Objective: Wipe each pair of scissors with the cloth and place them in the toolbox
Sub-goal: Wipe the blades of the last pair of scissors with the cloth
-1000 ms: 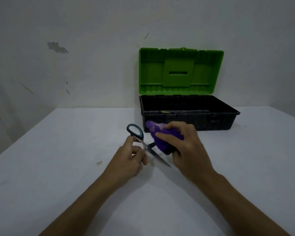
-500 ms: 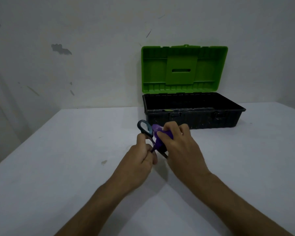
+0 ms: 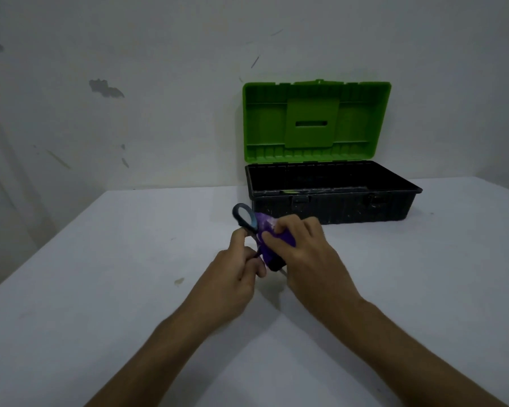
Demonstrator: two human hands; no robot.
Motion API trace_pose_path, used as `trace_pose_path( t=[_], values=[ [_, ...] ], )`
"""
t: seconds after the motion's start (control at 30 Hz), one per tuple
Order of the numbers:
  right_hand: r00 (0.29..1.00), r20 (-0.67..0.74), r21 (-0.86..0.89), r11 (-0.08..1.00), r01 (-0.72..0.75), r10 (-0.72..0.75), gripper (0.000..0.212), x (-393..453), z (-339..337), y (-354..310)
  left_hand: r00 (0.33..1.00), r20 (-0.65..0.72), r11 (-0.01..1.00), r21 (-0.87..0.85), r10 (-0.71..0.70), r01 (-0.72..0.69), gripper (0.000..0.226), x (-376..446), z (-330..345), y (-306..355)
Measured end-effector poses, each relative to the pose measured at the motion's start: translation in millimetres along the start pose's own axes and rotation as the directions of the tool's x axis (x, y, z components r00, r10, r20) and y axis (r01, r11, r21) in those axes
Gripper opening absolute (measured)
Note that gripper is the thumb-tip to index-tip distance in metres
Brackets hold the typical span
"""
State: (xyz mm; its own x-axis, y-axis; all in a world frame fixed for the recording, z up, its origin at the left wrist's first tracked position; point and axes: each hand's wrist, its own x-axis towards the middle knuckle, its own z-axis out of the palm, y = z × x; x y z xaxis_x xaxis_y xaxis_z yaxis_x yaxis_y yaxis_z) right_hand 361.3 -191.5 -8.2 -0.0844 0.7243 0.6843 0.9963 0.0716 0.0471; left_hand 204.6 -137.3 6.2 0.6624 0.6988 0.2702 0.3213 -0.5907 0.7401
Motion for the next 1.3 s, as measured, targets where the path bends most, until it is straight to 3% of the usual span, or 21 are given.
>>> trace_pose_path(
  t=[0.17, 0.33, 0.47, 0.57, 0.67, 0.77, 0.97, 1.1, 1.2, 1.3],
  values=[
    [0.991, -0.095, 0.032, 0.995, -0.096, 0.098, 0.06, 1.4, -10.8, 24.9, 0.999, -0.042, 1.0, -0.023, 0.018, -0.019, 0.033, 0.5, 1.1, 8.5],
    [0.991, -0.084, 0.106, 0.988, 0.109, -0.1, 0.056, -3.1, -10.0, 2.5, 0.997, -0.073, 0.995, -0.1, -0.036, 0.028, 0.032, 1.2, 0.6, 7.4],
    [0.993, -0.093, 0.072, 0.995, -0.068, 0.074, 0.065, 3.7, -1.6, 22.6, 0.991, -0.106, 0.962, -0.27, -0.081, 0.05, 0.022, 4.9, -7.3, 0.6],
    [0.978, -0.145, 0.052, 0.988, -0.144, 0.15, 0.064, 0.9, -6.6, 33.6, 0.989, -0.126, 0.97, -0.237, -0.08, 0.048, 0.021, 6.4, -1.1, -0.1],
    [0.986, -0.168, 0.085, 0.996, 0.003, 0.011, 0.056, -3.9, -11.0, 13.7, 0.988, -0.146, 0.986, -0.162, -0.055, 0.031, 0.022, 5.7, 5.5, 2.2],
    [0.992, -0.099, 0.112, 0.99, 0.084, -0.073, 0.06, -4.8, -2.3, 0.5, 0.974, -0.206, 0.956, -0.29, -0.098, 0.035, 0.024, 5.2, -1.9, 5.0],
    [0.983, -0.107, 0.101, 0.986, -0.136, 0.147, 0.061, -5.4, 6.1, 38.8, 0.92, -0.331, 0.878, -0.477, -0.208, 0.027, 0.019, 7.9, -22.9, 6.3],
    [0.977, -0.212, 0.114, 0.993, 0.007, 0.017, 0.055, -0.3, -4.4, 10.7, 0.931, -0.297, 0.907, -0.415, -0.211, 0.073, 0.02, 6.8, -8.4, 6.2],
    [0.986, -0.145, 0.093, 0.991, 0.094, -0.08, 0.061, 0.5, 1.6, -5.1, 0.942, -0.266, 0.883, -0.465, -0.206, 0.062, 0.022, 5.6, -5.2, 11.2],
    [0.995, -0.091, 0.089, 0.995, 0.049, -0.041, 0.063, -4.0, 4.5, 12.8, 0.917, -0.31, 0.837, -0.546, -0.251, 0.045, 0.023, 7.3, -16.4, 10.8]
  ],
)
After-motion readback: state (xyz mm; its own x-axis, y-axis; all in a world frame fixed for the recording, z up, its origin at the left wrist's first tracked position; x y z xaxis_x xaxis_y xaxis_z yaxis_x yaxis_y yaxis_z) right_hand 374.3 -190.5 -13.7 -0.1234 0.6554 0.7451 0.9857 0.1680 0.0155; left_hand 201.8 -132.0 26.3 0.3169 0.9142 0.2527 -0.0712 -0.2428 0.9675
